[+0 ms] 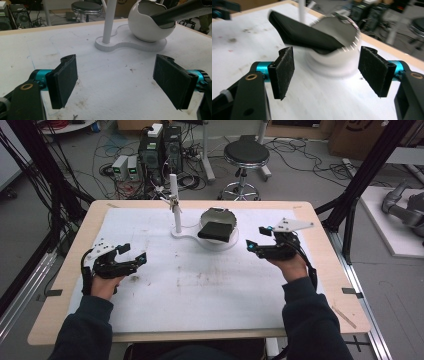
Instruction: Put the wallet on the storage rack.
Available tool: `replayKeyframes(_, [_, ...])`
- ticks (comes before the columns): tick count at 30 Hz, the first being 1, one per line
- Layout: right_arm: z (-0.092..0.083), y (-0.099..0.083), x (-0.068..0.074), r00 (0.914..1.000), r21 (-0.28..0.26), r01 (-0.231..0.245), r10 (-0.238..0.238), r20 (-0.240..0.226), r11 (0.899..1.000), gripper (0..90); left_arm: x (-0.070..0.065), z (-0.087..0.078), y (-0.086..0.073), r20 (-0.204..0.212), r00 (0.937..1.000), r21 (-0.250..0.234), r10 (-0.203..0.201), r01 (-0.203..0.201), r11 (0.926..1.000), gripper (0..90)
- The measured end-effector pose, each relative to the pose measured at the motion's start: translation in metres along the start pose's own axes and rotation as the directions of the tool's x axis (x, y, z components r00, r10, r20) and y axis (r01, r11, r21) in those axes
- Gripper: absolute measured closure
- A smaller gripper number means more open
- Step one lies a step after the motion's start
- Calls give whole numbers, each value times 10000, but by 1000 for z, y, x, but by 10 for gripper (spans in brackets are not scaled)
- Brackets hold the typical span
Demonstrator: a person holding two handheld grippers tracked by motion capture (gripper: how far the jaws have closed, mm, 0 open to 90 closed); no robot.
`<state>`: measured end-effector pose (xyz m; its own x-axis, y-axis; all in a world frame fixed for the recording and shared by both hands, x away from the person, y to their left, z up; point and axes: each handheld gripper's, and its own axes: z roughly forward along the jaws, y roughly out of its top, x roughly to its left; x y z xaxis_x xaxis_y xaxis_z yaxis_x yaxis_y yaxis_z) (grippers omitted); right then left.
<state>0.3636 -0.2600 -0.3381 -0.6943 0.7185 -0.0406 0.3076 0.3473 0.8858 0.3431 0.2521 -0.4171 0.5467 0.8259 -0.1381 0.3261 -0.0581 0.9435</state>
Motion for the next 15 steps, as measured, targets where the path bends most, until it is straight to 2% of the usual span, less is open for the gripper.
replayKeyframes(3, [-14,-19,1,9982,-48,-126,129,589,9999,276,-3,2,3,55,10000,-57,-38,39,10000,188])
replayKeyframes(5, [-21,-34,1,9971,-283,-79,100,761,9996,248,-5,4,5,94,9999,-73,43,-42,10000,189])
replayKeyframes(7, [-24,-47,1,9947,-100,-16,27,1031,9999,218,-7,6,6,55,10000,-113,37,-37,9999,189])
replayKeyframes(9, [-26,-57,1,9936,-168,-300,317,1082,9994,215,-7,6,7,65,10000,-156,48,-46,9999,189])
replayKeyframes(12, [-26,-66,0,9902,-83,-547,553,1283,9985,214,-6,6,7,14,10000,-147,5,-5,9999,188])
replayKeyframes(15, [-23,-68,2,9886,384,-462,402,1450,9982,212,-6,4,7,52,10000,-215,19,-18,9998,189])
